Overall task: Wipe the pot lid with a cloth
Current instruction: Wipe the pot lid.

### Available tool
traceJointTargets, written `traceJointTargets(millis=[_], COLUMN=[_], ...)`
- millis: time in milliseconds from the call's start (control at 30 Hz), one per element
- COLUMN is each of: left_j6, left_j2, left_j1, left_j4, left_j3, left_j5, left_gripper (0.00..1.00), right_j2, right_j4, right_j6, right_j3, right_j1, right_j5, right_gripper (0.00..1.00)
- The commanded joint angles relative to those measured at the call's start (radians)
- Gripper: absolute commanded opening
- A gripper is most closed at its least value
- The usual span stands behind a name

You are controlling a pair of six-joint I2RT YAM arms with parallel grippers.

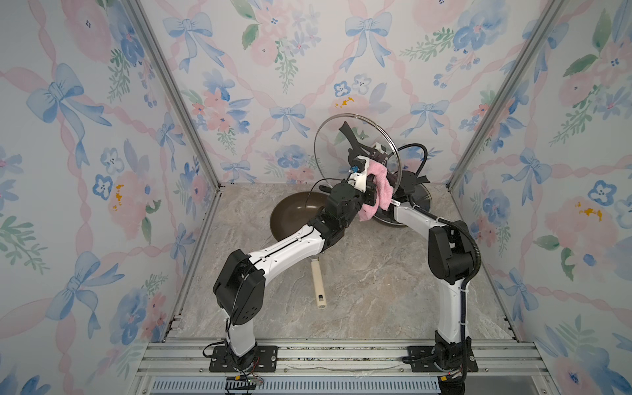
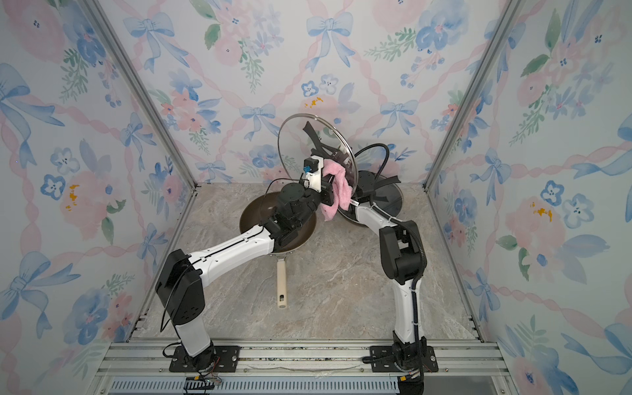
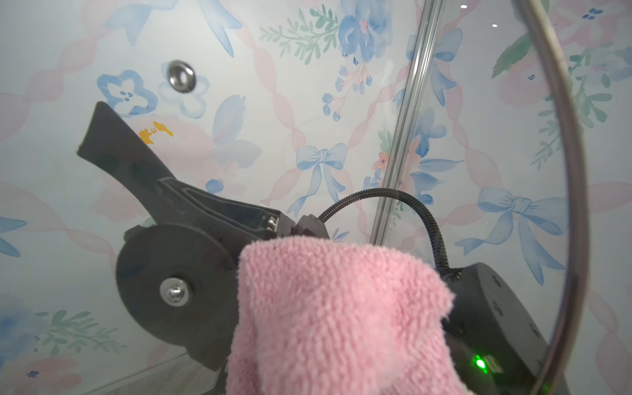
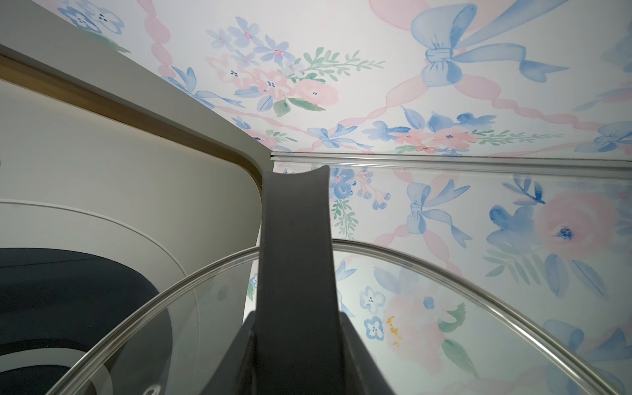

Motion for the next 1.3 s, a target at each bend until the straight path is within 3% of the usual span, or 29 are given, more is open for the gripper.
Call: traceJointTargets(millis=[0, 267, 433, 633, 867, 1133, 1267], left_j6=[-0.042, -0.148, -0.133, -0.110, -0.135, -0.188, -0.188], left_j2=[0.039, -0.100, -0.259, -0.538, -0.834, -1.014, -1.106], left_j1=[0.064, 0.315, 0.392, 0.422, 0.432, 0.431, 0.430], left_j4=[-0.028, -0.056, -0.060, -0.149, -0.466, -0.703, -0.741], left_j3=[-0.044, -0.192, -0.267, -0.426, -0.540, -0.607, -0.661], left_j5=[0.053, -0.076, -0.124, -0.184, -0.288, -0.170, -0.176], left_gripper=[0.00, 0.00, 0.00, 0.00, 0.00, 0.00, 0.00], right_j2=[-0.015, -0.027, -0.038, -0.067, -0.045, -0.084, -0.121], right_j4=[0.105, 0.075, 0.026, -0.234, -0.461, -0.743, -0.911], right_j6=[0.236, 0.216, 0.141, -0.162, -0.473, -0.935, -1.223], right_j3=[0.134, 0.103, 0.067, 0.064, 0.155, 0.185, 0.180], right_j1=[0.078, 0.081, 0.077, 0.075, 0.089, 0.157, 0.225], right_j5=[-0.022, -0.030, -0.047, -0.106, -0.087, -0.013, 0.079], right_gripper=[0.00, 0.00, 0.00, 0.00, 0.00, 0.00, 0.00])
